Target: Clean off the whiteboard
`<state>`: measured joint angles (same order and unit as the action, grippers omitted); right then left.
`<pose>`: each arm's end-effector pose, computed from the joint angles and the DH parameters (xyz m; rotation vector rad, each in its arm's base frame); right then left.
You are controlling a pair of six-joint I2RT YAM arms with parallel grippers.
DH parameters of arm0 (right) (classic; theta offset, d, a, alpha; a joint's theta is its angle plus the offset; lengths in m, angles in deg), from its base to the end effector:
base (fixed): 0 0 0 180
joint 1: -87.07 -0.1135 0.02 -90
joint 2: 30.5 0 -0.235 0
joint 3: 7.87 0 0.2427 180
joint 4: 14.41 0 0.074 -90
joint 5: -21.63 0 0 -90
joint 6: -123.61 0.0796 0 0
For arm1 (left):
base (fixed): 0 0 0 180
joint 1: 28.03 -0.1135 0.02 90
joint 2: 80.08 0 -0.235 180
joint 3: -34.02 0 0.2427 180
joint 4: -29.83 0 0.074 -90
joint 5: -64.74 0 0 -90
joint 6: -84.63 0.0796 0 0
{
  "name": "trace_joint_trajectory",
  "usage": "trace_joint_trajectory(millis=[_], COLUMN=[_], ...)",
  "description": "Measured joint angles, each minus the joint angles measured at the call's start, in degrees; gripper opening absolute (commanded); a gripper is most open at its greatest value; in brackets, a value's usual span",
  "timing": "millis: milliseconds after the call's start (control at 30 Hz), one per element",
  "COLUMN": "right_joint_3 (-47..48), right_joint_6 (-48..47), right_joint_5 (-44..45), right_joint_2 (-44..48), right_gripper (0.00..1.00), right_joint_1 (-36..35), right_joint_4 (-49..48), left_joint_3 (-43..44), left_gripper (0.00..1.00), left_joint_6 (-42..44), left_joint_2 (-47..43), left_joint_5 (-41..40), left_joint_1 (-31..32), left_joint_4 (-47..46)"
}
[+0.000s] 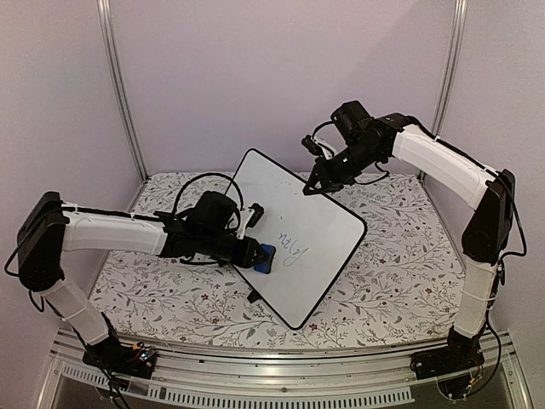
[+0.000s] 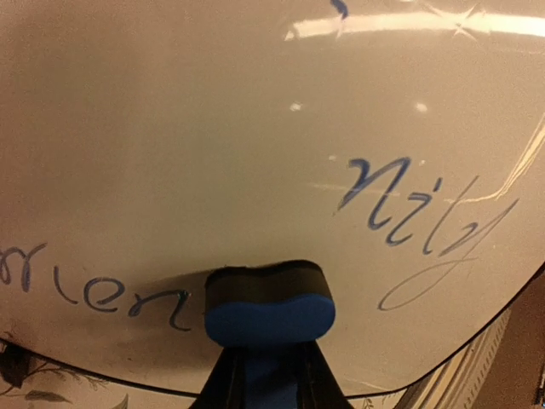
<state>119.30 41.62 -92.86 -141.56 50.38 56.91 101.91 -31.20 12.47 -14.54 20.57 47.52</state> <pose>0.3180 0.2781 0.2799 -0.8203 2.4907 0.8368 0.2293 -0.2825 0.1445 0.5846 2.3878 -0.8395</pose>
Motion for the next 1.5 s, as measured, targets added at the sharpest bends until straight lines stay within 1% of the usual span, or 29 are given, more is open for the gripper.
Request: trace_joint_trajectory(millis=[200, 367, 667, 867, 1000, 1200, 1400, 1500], right_joint_3=[0.0, 0.0, 0.0, 0.0, 0.0, 0.0, 0.0, 0.0], right_joint_6=[-0.1, -0.2, -0.3, -0.2, -0.2, -0.2, -0.2, -0.2], right_joint_5=[0.1, 0.5, 0.4, 0.4, 0.4, 0.5, 0.4, 0.4], right_joint_2=[0.0, 0.0, 0.0, 0.0, 0.0, 0.0, 0.0, 0.0], right_gripper=[0.00, 0.00, 0.00, 0.00, 0.00, 0.00, 0.00, 0.00], right_joint_1=[0.0, 0.1, 0.3, 0.3, 0.3, 0.3, 0.3, 0.3], right_joint_4=[0.0, 0.0, -0.1, -0.1, -0.1, 0.0, 0.1, 0.1], left_joint_3=[9.2, 16.1, 18.2, 19.7, 21.6, 20.9, 14.0, 10.6], left_gripper=[0.00, 0.00, 0.00, 0.00, 0.00, 0.00, 0.00, 0.00], left_joint_6=[2.5, 3.8, 4.5, 5.9, 6.1, 5.9, 4.5, 3.8], left_joint_2=[3.0, 5.5, 6.1, 6.1, 7.1, 7.2, 4.6, 3.4], left_joint_5=[-0.3, -1.2, -0.5, -2.1, -2.9, -3.1, -4.9, -5.3], left_joint_1=[0.0, -0.5, -2.9, -4.0, -4.2, -3.6, -1.3, 0.6], left_joint_4=[10.8, 15.4, 14.3, 11.0, 10.6, 9.6, 3.7, 2.4])
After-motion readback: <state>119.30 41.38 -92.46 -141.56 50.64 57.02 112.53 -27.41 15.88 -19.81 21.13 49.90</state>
